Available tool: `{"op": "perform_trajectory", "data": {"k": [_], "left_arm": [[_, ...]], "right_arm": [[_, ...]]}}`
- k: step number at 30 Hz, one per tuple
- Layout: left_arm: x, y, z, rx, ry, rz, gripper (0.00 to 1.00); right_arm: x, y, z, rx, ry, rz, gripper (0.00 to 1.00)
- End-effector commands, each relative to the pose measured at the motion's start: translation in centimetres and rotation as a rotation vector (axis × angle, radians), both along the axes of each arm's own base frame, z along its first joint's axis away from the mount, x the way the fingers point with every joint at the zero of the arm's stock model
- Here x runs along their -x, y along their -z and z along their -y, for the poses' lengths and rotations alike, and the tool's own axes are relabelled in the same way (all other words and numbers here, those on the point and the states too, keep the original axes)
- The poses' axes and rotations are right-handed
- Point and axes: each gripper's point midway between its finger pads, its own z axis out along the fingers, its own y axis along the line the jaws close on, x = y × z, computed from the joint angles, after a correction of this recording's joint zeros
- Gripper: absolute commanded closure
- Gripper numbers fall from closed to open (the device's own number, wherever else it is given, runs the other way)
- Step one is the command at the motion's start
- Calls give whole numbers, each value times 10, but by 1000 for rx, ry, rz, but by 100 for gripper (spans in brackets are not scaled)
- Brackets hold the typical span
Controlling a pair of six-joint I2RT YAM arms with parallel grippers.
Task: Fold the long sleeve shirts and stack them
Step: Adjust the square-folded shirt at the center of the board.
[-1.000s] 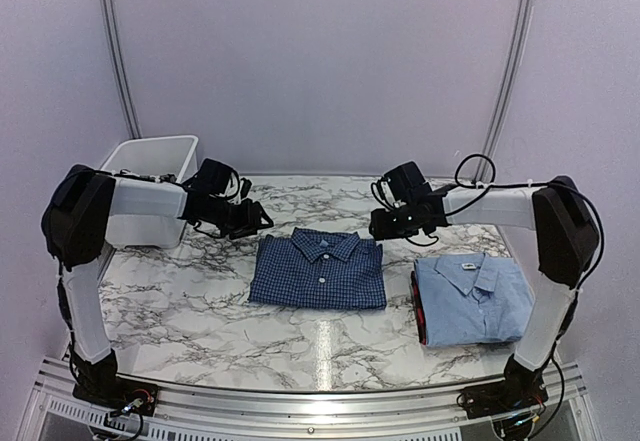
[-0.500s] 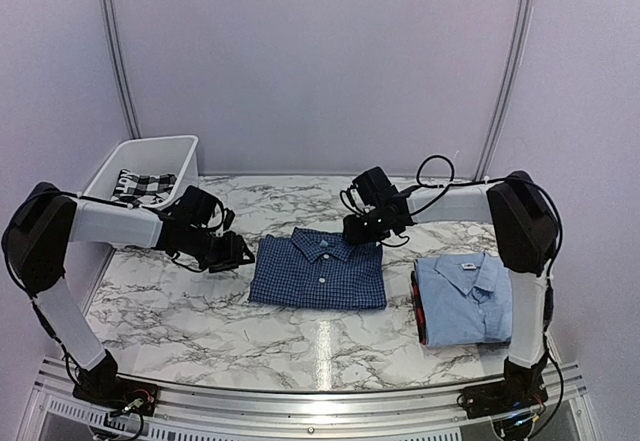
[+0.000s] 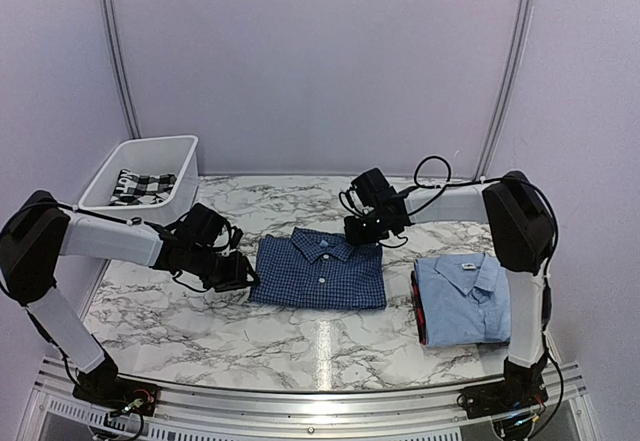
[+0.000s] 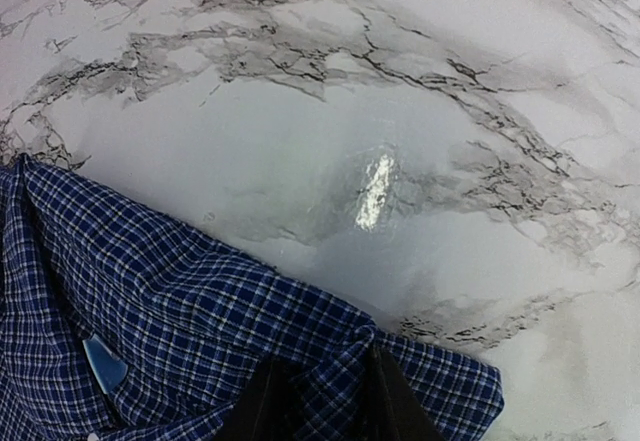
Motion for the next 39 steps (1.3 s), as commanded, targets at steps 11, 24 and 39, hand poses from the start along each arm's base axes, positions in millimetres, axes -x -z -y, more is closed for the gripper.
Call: {"op": "perform_trajectory", "data": {"k": [11,24,39], "left_arm": [[11,-10,4,109,-20,46,52],[12,11,12,89,-26,-4,92],[24,12,-5,35,-92,-62,100]], "right_arm": [[-20,-35,-22,-74,-19,83,100],[-38,-17,-26,-56,-14,102,100],[-41,-41,-34,-91,-48,139,73]]}}
